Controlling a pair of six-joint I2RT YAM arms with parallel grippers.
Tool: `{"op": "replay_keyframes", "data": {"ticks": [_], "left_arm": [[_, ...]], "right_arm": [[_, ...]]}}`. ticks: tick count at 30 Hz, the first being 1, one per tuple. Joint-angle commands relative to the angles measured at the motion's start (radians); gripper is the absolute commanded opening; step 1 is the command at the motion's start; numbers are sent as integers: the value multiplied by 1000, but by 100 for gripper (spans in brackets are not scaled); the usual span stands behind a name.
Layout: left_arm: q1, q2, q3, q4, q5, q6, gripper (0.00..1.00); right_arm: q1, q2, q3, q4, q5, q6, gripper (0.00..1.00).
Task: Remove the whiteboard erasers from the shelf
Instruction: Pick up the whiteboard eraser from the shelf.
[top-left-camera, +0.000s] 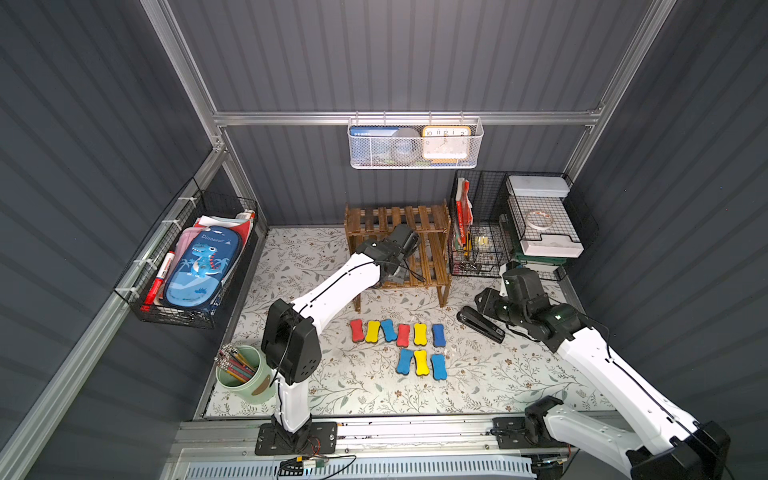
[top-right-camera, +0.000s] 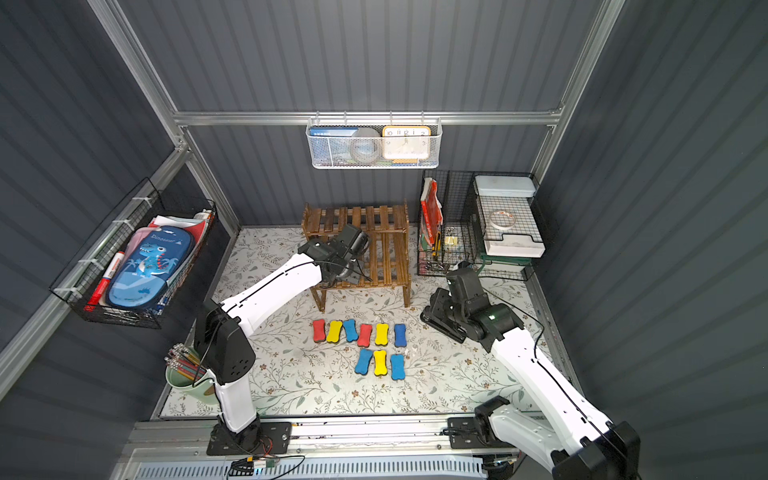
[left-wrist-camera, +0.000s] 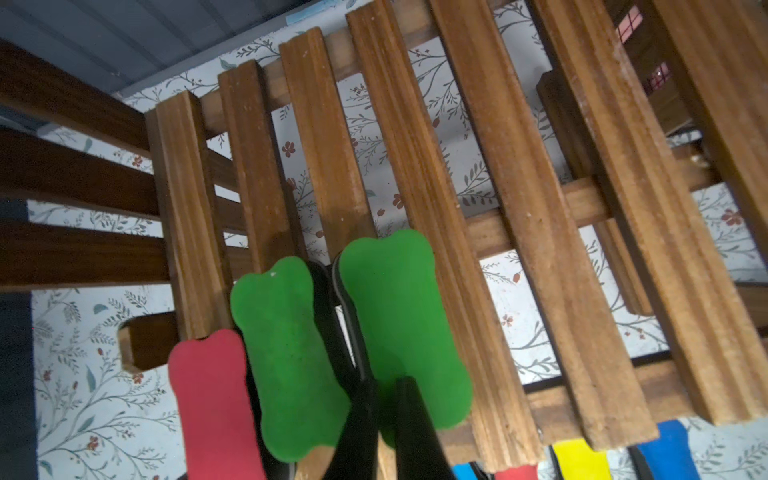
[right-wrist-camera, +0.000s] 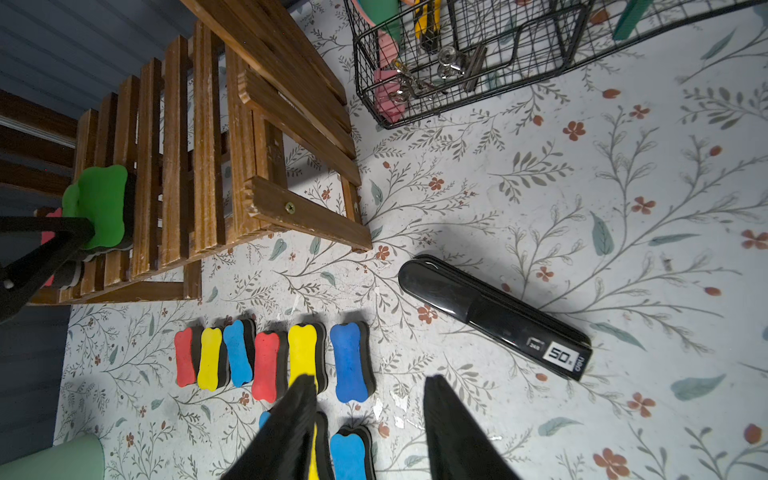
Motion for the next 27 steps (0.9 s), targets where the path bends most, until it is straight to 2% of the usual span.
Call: {"op": "replay_keyframes", "data": {"ticks": [1,3,11,15,27], "left_arm": [[2,4,-35,7,26,-2,3],[2,-5,-38,14,26,-5,0],[2,-72,-88,94,31,-24,0],[3,-136,-131,165,72,-25,0],[2,-288,-218,173,185,-89,0]], "right_arm": [[-5,-10,-2,-6,16,-9,47],[-6,-8,-3,-3,14,-7,47],[-7,-7,0,-4,15,-7,47],[-7,-7,2,-6,15,-7,47],[-10,-4,12,-6,16,-10,47]]}}
